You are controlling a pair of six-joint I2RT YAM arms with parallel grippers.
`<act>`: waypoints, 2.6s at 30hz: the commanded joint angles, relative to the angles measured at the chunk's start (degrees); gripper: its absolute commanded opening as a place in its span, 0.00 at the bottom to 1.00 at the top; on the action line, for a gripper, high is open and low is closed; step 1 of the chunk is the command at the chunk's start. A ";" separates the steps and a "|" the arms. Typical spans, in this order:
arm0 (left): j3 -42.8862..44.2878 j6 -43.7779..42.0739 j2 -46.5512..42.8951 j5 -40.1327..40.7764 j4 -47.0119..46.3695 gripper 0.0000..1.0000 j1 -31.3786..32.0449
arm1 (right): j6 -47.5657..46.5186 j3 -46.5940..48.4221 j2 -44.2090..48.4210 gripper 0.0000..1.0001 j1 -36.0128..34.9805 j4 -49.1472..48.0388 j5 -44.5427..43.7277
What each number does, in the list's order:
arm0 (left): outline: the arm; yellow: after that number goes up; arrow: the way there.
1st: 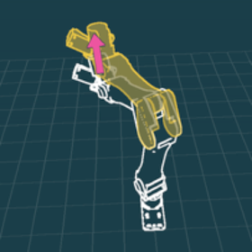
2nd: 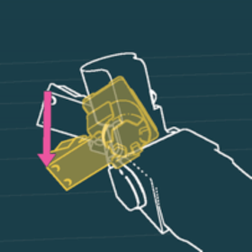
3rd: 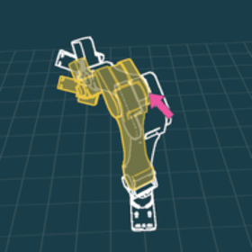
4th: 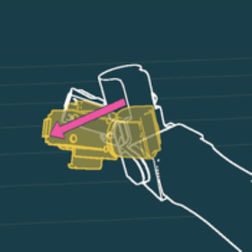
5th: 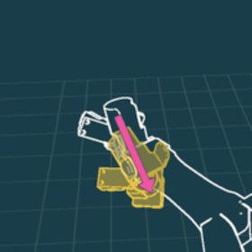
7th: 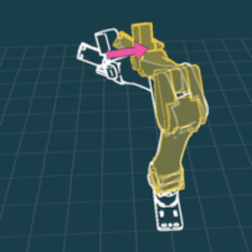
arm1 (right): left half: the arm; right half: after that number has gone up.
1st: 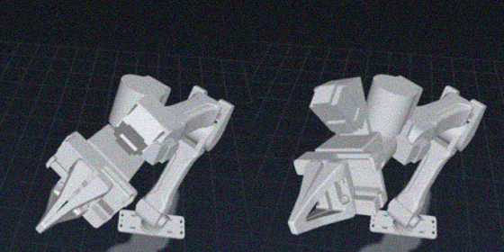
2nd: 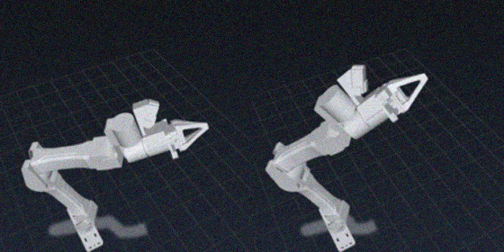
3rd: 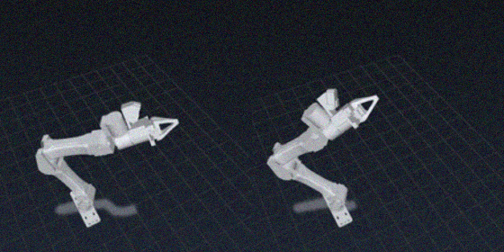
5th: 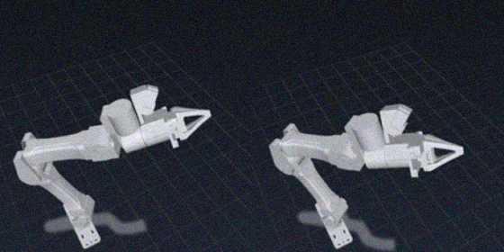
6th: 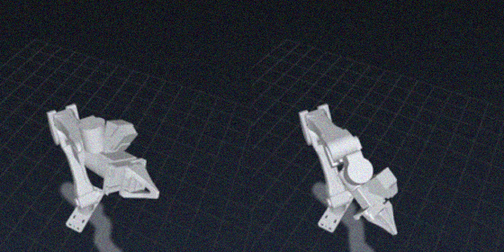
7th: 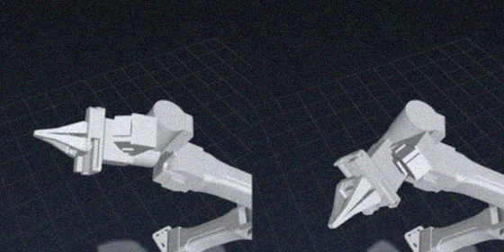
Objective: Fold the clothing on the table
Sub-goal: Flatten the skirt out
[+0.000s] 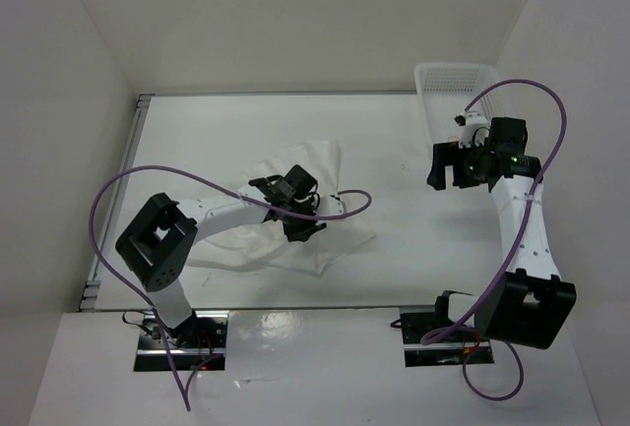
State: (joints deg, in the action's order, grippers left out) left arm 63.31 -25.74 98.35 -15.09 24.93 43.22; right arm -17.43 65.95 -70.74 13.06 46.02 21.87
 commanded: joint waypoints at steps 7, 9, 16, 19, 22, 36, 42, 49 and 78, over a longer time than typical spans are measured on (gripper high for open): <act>3.92 1.82 -1.75 -1.78 0.29 0.00 -3.65 | -1.11 0.14 -1.41 0.83 -5.74 3.63 1.17; 5.41 2.53 -4.37 -1.78 1.35 0.00 -5.60 | -1.11 0.14 -2.47 0.83 -8.21 4.25 0.54; 8.50 4.29 -11.50 -1.17 5.92 0.00 -14.30 | -1.11 1.89 -11.25 0.83 -18.76 4.25 -3.14; 7.97 5.34 -13.79 -2.22 6.54 0.00 -17.11 | -1.11 2.42 -15.47 0.83 -23.60 2.67 -4.55; 5.78 6.57 -15.28 -2.93 6.54 0.00 -18.52 | -1.11 3.74 -19.86 0.82 -26.33 2.06 -4.55; 0.68 7.10 -19.86 -5.47 8.65 0.00 -23.18 | 0.99 11.47 -37.35 0.65 -35.56 -0.31 4.15; -0.46 7.63 -21.61 -6.00 9.26 0.00 -23.71 | 1.00 12.01 -40.88 0.62 -35.56 -0.93 6.61; -1.87 7.63 -22.76 -6.52 9.26 0.00 -24.24 | 1.00 10.87 -42.81 0.62 -38.02 -0.93 10.21; 9.90 7.02 -30.58 -0.12 16.90 0.00 -29.42 | -2.61 23.33 -33.25 0.00 -37.68 11.37 8.37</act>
State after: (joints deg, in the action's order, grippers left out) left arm 68.10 -19.05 72.14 -17.39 40.25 15.62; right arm -18.31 83.66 -112.51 -26.92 52.80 31.99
